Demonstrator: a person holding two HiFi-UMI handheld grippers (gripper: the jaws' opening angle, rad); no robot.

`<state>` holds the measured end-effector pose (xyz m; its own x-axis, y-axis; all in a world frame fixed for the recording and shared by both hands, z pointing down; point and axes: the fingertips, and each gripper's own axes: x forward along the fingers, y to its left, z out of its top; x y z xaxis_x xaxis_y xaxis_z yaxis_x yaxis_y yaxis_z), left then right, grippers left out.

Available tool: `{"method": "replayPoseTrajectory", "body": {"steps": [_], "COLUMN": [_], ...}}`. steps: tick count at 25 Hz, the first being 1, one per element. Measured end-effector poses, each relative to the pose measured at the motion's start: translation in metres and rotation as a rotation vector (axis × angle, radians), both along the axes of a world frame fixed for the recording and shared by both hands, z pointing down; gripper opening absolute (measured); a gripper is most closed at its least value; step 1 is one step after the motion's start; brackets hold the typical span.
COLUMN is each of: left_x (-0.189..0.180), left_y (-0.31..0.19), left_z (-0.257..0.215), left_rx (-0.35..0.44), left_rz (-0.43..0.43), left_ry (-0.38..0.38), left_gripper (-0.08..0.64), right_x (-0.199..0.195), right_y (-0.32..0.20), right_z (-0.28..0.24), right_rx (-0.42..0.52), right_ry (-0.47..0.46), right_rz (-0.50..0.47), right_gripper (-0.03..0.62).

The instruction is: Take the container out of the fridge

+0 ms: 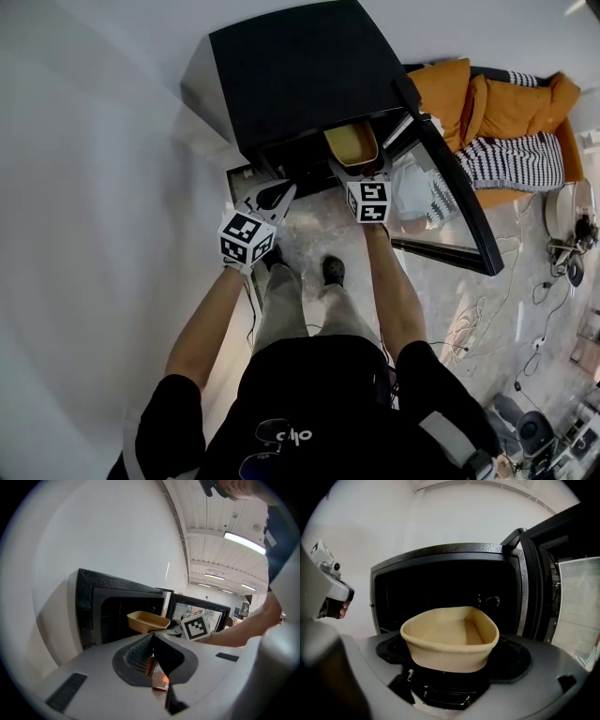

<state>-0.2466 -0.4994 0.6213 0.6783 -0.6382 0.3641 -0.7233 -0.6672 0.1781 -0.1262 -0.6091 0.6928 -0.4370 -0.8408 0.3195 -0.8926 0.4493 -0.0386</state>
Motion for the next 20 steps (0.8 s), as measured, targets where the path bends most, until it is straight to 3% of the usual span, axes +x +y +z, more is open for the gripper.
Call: {"method": "replayPoseTrajectory", "body": {"steps": [20], "left_x": [-0.003], "left_y": [0.07], "left_z": [-0.032], "left_rx": [0.045], "left_rz": [-0.306], "left_ry": [0.033], "left_gripper": [0.005], "right_x": [0.025], "right_y": [0.101], "right_z": [-0.03], "right_rx": [-0.022], "right_ry": [0.023], "right_rz": [-0.257], "right_gripper": [0.522]}}
